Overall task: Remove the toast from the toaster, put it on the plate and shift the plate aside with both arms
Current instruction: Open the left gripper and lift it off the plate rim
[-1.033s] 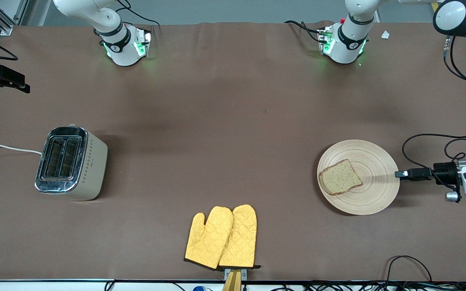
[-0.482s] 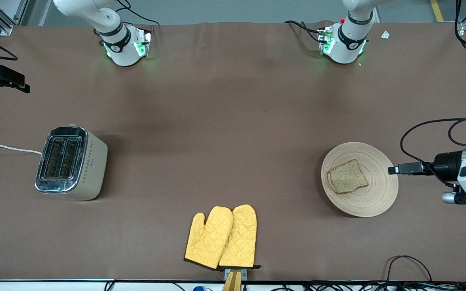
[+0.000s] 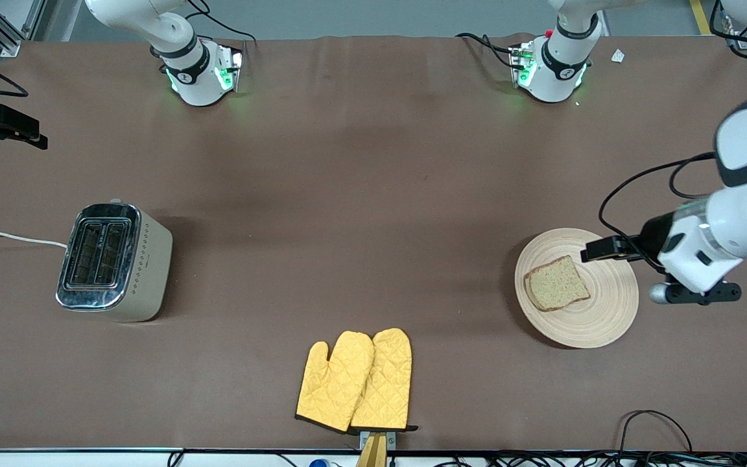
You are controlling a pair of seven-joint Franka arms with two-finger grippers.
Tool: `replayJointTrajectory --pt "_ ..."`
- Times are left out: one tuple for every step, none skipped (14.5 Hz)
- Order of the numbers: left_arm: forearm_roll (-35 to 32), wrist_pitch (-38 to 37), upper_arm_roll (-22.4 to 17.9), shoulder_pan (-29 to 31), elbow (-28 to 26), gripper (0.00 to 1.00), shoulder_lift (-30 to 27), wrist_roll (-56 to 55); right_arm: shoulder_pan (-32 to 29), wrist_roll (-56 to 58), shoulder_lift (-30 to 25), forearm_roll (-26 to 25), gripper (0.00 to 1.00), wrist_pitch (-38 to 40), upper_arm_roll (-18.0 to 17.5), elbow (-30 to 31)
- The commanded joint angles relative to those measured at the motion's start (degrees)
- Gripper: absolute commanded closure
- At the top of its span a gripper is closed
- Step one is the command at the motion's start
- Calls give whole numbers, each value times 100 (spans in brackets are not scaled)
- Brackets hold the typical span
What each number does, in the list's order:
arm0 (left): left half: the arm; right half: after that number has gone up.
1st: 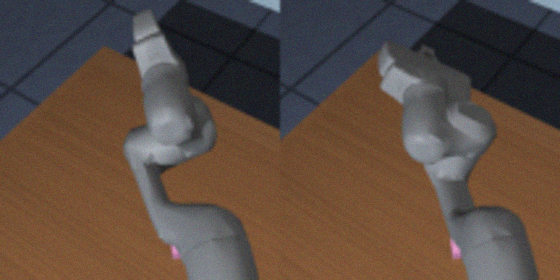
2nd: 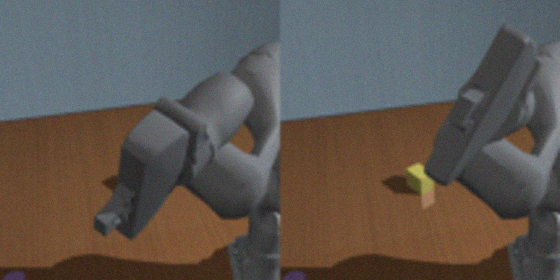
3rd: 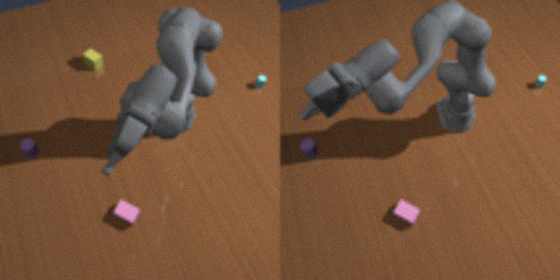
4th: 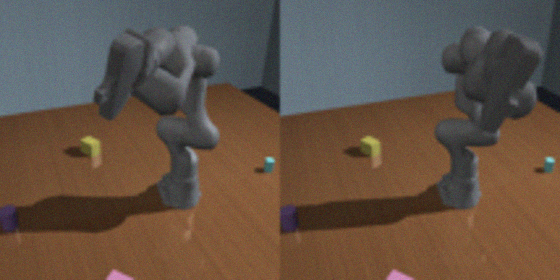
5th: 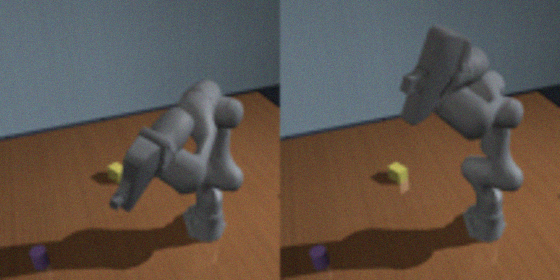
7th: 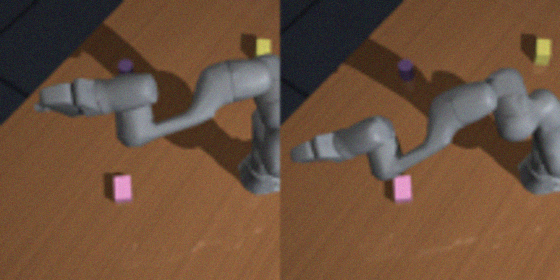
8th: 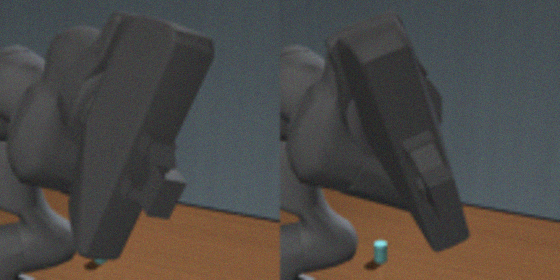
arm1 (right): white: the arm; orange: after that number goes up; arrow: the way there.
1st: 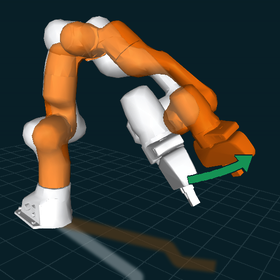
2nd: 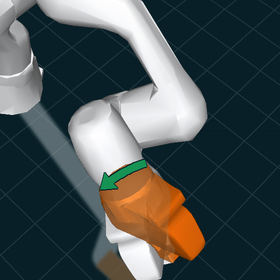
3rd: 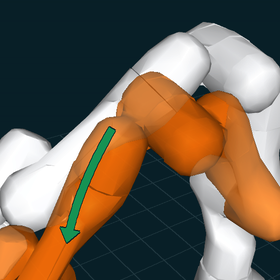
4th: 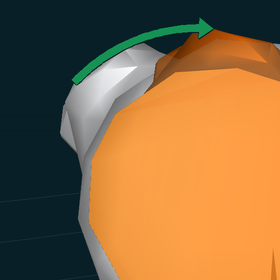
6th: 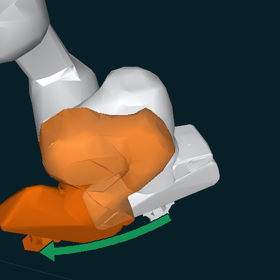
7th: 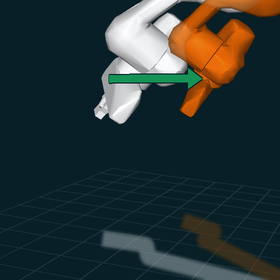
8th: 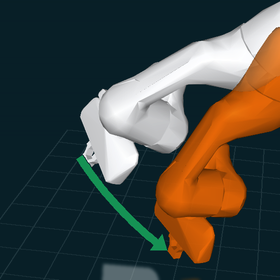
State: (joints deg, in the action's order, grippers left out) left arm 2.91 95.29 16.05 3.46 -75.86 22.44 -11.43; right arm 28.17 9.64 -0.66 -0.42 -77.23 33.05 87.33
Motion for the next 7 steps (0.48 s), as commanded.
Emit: replayJointTrajectory --pt "-886 -37 -504 -652 -385 0 -573 36 -57 -41 -92 -72 0 42 -62 30" --pt "-924 -45 -767 -836 -517 0 -792 36 -57 -41 -92 -72 0 42 -62 30" --pt "-906 -80 -918 -882 -605 0 -1020 45 -57 -41 -92 -72 0 42 -62 30" --pt "-906 -159 -989 -882 -728 0 -1266 53 -57 -41 -92 -81 0 33 -62 30" --pt "-906 -282 -1050 -874 -825 0 -1521 114 -57 -41 -92 -72 0 33 -62 30" --pt "-889 -448 -1086 -847 -895 0 -1733 211 -57 -41 -92 -72 0 41 -62 30" --pt "-880 -659 -1095 -830 -922 0 -1900 360 -57 -41 -92 -72 0 33 -62 30"
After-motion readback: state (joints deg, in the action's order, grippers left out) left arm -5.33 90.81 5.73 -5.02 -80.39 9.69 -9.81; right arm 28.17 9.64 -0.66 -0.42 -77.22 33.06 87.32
